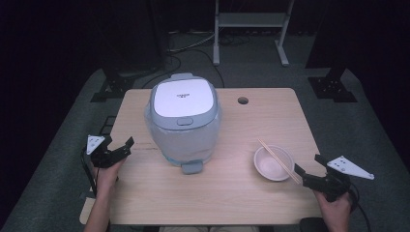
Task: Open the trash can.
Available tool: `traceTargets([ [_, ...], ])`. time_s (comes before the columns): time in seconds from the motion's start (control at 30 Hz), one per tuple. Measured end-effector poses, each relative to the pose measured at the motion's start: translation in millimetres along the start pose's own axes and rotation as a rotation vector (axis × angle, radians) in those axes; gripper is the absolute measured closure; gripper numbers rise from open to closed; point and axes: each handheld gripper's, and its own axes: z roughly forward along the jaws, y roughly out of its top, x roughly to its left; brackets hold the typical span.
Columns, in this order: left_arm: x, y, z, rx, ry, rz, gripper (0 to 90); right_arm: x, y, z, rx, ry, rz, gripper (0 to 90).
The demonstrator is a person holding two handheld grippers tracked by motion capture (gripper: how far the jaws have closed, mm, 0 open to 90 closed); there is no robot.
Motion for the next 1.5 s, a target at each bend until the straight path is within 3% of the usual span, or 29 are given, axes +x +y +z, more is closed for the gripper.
traceTargets([
  [0.27,-14.0,2.2,14.4,0.038,-0.021,0.013,5.3,-0.9,0.8,4.6,0.007,0.014,0.007,11.5],
  [0.53,-39.8,4.2,36.9,0.067,-0.069,0.023,5.5,1.5,1.6,5.7,0.015,0.020,-0.003,11.5],
  [1.0,-68.6,2.7,50.9,0.096,-0.132,0.068,6.1,2.9,1.1,7.2,0.022,0.032,-0.017,11.5],
  [1.13,-69.3,1.5,51.0,0.095,-0.128,0.038,7.4,3.0,0.9,7.1,0.022,0.037,-0.021,11.5],
  [1.5,-79.2,3.4,55.0,0.106,-0.123,0.059,10.1,3.2,1.0,9.5,0.028,0.048,-0.021,11.5],
])
